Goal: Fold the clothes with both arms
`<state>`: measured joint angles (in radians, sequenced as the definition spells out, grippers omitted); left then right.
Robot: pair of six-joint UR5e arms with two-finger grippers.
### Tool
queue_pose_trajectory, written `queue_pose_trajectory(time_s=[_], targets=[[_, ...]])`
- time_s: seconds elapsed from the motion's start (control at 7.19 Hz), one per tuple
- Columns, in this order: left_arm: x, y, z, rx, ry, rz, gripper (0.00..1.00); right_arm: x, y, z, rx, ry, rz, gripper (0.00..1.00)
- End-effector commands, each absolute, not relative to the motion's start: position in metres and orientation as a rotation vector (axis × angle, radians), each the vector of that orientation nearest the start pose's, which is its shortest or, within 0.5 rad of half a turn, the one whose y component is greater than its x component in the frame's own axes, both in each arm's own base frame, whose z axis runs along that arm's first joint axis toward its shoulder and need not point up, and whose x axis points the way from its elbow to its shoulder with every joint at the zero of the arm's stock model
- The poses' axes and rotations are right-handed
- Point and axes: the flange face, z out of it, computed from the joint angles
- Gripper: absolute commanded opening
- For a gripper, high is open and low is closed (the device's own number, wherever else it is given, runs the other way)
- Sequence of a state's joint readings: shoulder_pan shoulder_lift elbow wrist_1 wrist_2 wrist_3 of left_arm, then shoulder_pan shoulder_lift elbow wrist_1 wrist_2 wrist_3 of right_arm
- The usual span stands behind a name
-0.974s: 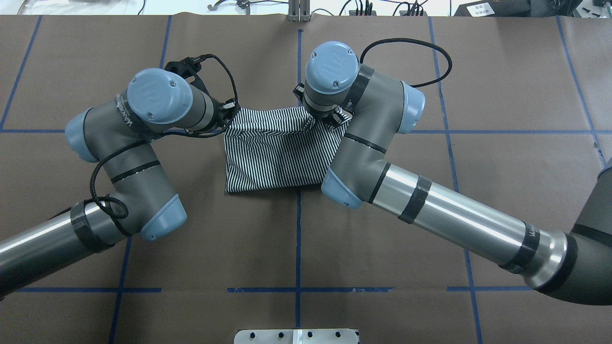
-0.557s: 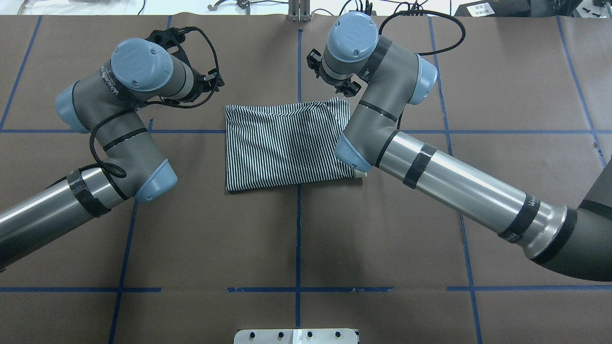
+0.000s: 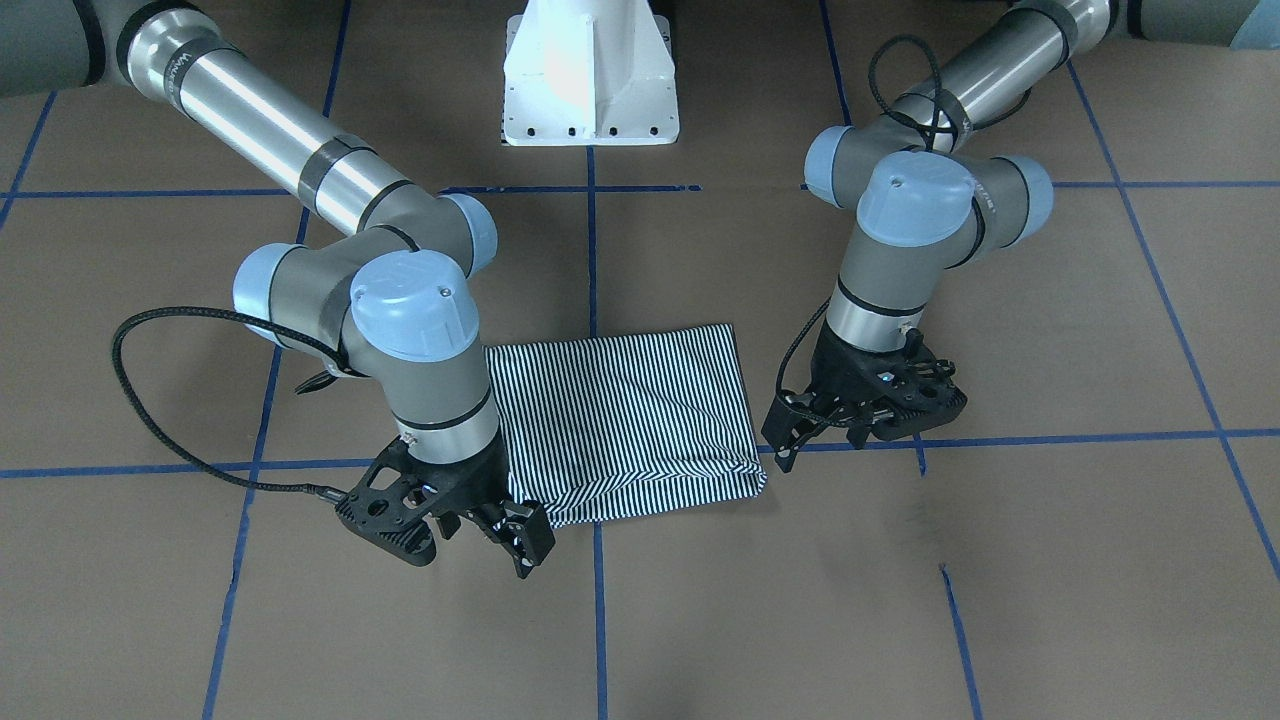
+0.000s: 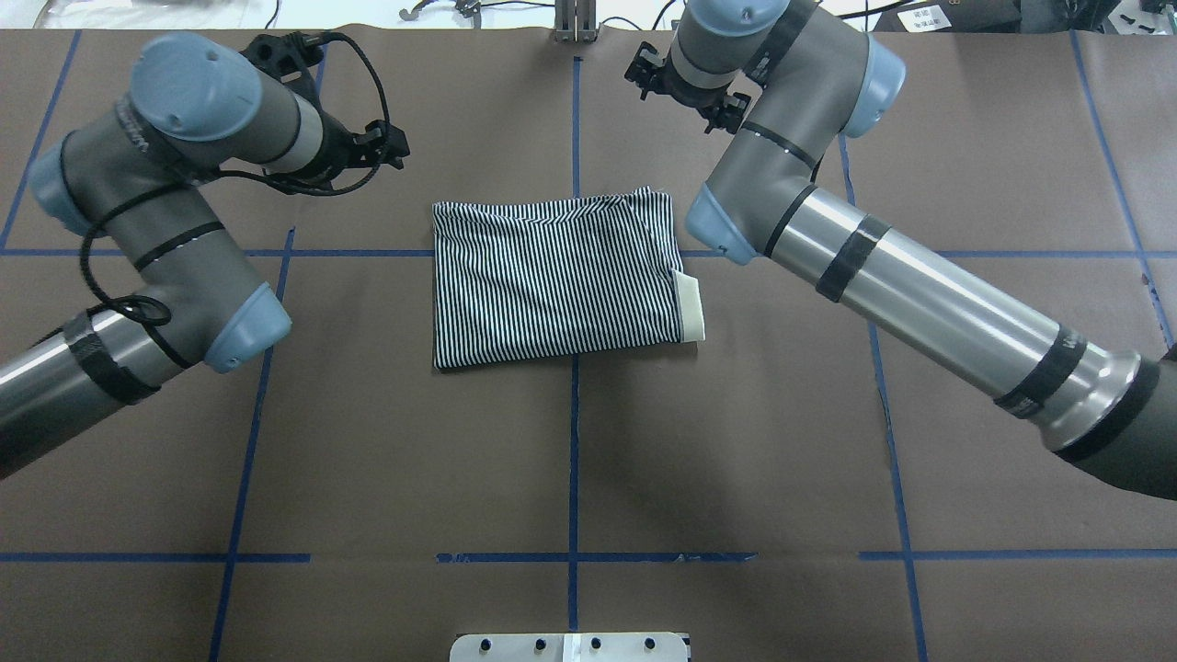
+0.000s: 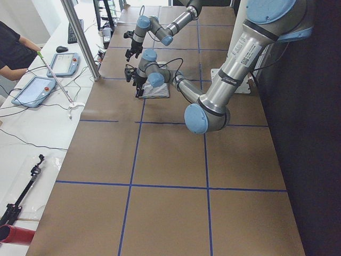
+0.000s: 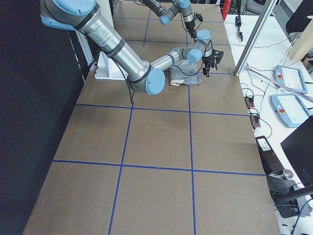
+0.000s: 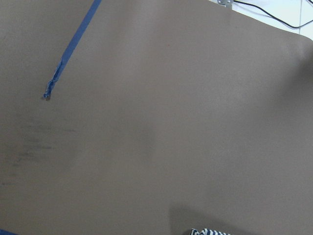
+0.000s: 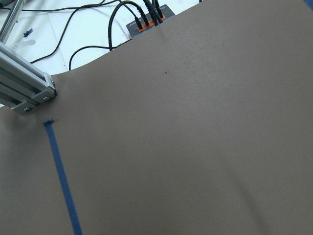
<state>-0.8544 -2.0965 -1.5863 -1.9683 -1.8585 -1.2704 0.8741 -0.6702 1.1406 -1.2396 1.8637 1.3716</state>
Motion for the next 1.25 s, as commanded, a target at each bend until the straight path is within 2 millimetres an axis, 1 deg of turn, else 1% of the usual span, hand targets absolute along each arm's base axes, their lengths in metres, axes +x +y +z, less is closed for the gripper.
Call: queue_pose_trajectory(time_s=[0.0, 0.14, 0.28, 0.42, 0.56, 0.7, 0.83, 0.97, 1.11], targets=[[0.264, -0.579, 0.348, 0.357, 0.892, -0.223, 1.0, -0.298, -0.704, 0.323, 0.183, -0.774, 0.224, 1.0], [0.204, -0.584, 0.381, 0.381, 0.856, -0.123, 1.0, -0.213, -0.691, 0.374, 0.166, -0.798, 0.123, 1.0], [0.148, -0.584, 0.417, 0.401, 0.805, -0.03, 1.0, -0.138, -0.673, 0.423, 0.17, -0.805, 0.058, 1.0], [0.1, -0.581, 0.45, 0.423, 0.718, 0.074, 1.0, -0.086, -0.642, 0.472, 0.159, -0.794, 0.0, 1.0], [0.048, -0.567, 0.493, 0.437, 0.628, 0.218, 1.0, -0.038, -0.605, 0.527, 0.156, -0.765, -0.084, 1.0], [-0.009, -0.551, 0.526, 0.43, 0.617, 0.274, 1.0, 0.0, -0.569, 0.574, 0.134, -0.786, -0.15, 1.0], [-0.05, -0.541, 0.544, 0.428, 0.608, 0.326, 1.0, 0.034, -0.536, 0.599, 0.139, -0.81, -0.161, 1.0], [-0.076, -0.533, 0.555, 0.396, 0.609, 0.323, 1.0, 0.046, -0.494, 0.62, 0.117, -0.812, -0.137, 1.0], [-0.075, -0.528, 0.553, 0.396, 0.654, 0.315, 1.0, 0.047, -0.49, 0.621, 0.125, -0.797, -0.137, 1.0]])
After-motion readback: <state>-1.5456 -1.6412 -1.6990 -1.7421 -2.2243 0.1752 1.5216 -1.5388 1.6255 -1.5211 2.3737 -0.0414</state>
